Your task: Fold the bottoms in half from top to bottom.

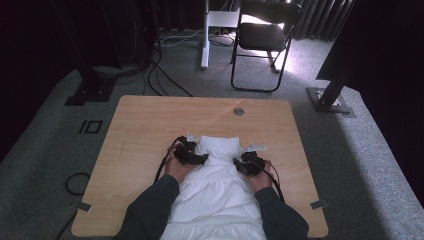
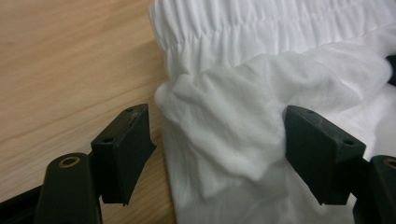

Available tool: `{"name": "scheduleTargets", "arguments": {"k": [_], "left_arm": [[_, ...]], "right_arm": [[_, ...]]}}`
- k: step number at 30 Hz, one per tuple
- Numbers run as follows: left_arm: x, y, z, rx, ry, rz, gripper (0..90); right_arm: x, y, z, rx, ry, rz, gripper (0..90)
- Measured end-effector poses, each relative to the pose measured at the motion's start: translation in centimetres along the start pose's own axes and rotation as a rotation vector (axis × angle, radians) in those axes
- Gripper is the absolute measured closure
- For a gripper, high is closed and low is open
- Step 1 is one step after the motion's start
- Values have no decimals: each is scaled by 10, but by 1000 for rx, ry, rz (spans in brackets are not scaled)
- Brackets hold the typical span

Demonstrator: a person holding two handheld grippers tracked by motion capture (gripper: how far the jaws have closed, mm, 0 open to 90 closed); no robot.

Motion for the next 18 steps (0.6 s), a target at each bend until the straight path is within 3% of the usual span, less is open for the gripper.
{"name": "scheduleTargets", "arguments": {"k": [3, 4, 7, 11, 16, 18], "left_arm": [[0, 0, 0, 0, 2, 2, 250], [-1, 2, 1, 17, 6, 27, 258], [-2, 4, 0, 23, 7, 49, 314], [-3, 8, -1, 12, 4, 57, 435], [-2, 9, 0, 18, 1, 54, 504], [-1, 10, 0, 22, 1, 55, 508]], "right_arm": [[0, 0, 0, 1, 0, 1, 667], [0, 0, 0, 3, 1, 0, 667], [0, 1, 0, 8, 0, 4, 643], [1, 6, -1, 83, -13, 6, 403], [7, 21, -11, 67, 34, 16, 255], [13, 25, -8, 74, 24, 2, 207]]}}
Point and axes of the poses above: each handheld gripper's, and its own axes: z roughly forward along the jaws, x roughly out of its top, y roughly to its right, the point moved 1 cm from there along z, roughly forward along the jaws, and after that the axes turned 15 degrees about -z, right-handed, at the moved point
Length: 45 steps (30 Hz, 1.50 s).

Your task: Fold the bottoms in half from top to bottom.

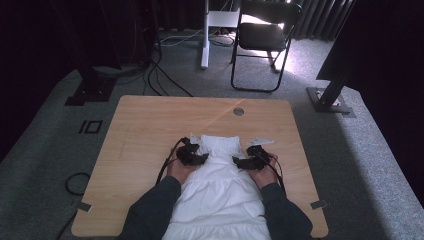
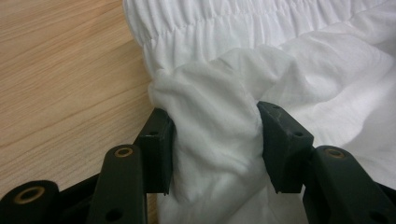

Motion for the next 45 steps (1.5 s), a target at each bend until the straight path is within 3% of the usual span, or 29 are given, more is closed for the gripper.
{"name": "scheduleTargets", "arguments": {"k": [7, 9, 13, 14, 17, 20, 24, 27, 29, 36, 42, 45], "left_arm": [[0, 0, 0, 2, -1, 3, 509], [0, 1, 0, 8, -3, 6, 520], [1, 2, -1, 3, -14, -1, 587], [1, 2, -1, -2, -20, -3, 623], [4, 0, -1, -42, -42, -42, 741], [7, 0, 0, -46, -60, -28, 794], [18, -2, -3, -35, -65, -15, 818], [34, -5, -15, -51, -13, -29, 823], [48, -5, -25, -49, 24, -18, 823], [102, -1, -58, -16, 154, 39, 822], [145, 0, -89, 13, 251, 67, 821], [155, 2, -102, 16, 278, 77, 820]], "right_arm": [[14, 1, 32, -32, -89, -52, 215], [15, 1, 39, -36, -99, -34, 255], [20, 2, 40, -18, -74, -46, 531], [21, 1, 40, -10, -75, -51, 563], [25, 3, 42, 13, -85, -32, 733], [27, 9, 43, 57, -82, 6, 806], [33, 15, 41, 62, -74, 0, 823], [45, 21, 29, 66, -26, -3, 824], [58, 25, 19, 50, 1, -22, 824], [110, 40, -14, -58, 81, -82, 822], [148, 49, -41, -123, 210, -80, 819], [160, 49, -53, -131, 252, -81, 817]]}}
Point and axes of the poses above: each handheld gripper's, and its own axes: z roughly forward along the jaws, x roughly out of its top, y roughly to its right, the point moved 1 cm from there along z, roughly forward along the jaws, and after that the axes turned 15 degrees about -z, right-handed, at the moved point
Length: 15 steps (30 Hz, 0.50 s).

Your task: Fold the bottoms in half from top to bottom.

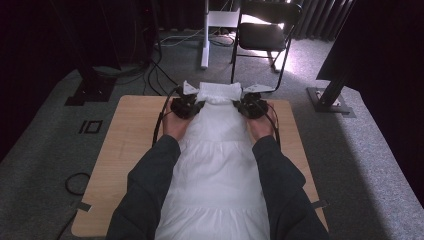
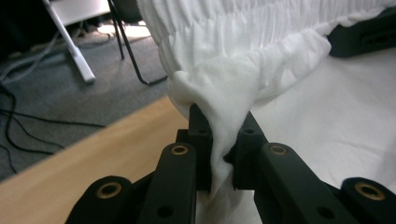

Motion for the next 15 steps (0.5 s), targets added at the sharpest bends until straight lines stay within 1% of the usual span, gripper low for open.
{"name": "scheduleTargets", "arguments": {"k": [1, 3, 6, 7, 9, 11, 15], "left_arm": [[0, 0, -2, -1, 1, 2, 820], [-3, 0, -4, -5, -13, 15, 819], [-11, 0, -4, -20, -35, 13, 816], [-14, 1, -4, -25, -32, 14, 815], [-18, 3, -7, -42, -37, 17, 814], [-23, 4, -11, -62, -41, 21, 811], [-34, 9, -24, -105, -47, 16, 806]], "right_arm": [[3, -1, -2, 0, 4, -5, 816], [4, -4, -6, 4, 2, -28, 814], [-1, -9, -10, 15, -6, -41, 811], [-3, -10, -11, 19, -12, -43, 811], [-8, -13, -12, 24, -21, -37, 810], [-13, -15, -16, 41, -17, -19, 808], [-21, -24, -27, 64, -12, -19, 805]]}}
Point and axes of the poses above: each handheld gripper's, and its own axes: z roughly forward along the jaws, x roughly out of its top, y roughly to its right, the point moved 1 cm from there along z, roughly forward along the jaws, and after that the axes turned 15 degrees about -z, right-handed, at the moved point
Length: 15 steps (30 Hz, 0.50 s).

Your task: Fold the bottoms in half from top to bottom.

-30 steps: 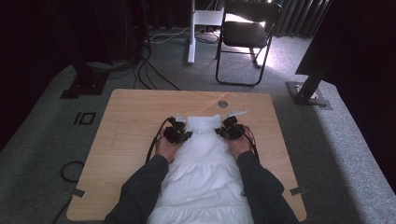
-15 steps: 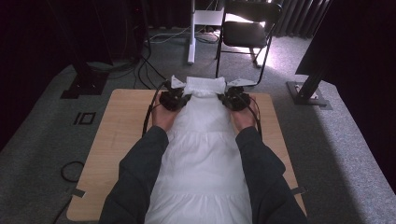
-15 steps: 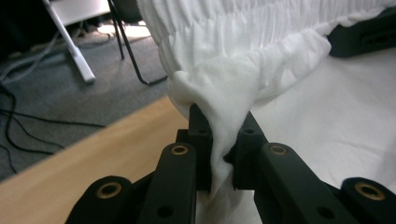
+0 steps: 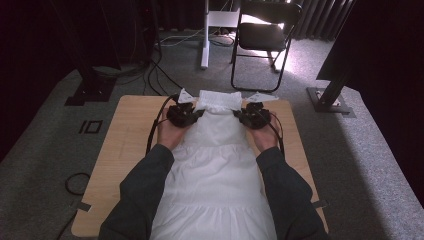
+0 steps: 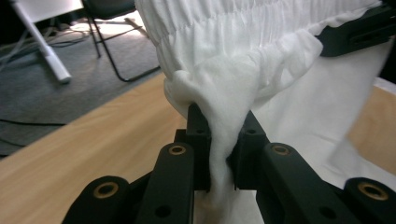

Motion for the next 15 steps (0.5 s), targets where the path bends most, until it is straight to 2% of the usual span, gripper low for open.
{"name": "scheduleTargets", "arguments": {"k": [4, 9, 15], "left_arm": [[-16, 12, -17, -33, 3, 8, 806], [-38, 29, -40, -63, 4, 36, 805], [-79, 44, -62, -107, 2, 36, 800]], "right_arm": [[-9, -14, -17, 25, 19, -7, 805], [-21, -37, -40, 49, 27, -40, 804], [-41, -67, -63, 99, 39, -54, 800]]}}
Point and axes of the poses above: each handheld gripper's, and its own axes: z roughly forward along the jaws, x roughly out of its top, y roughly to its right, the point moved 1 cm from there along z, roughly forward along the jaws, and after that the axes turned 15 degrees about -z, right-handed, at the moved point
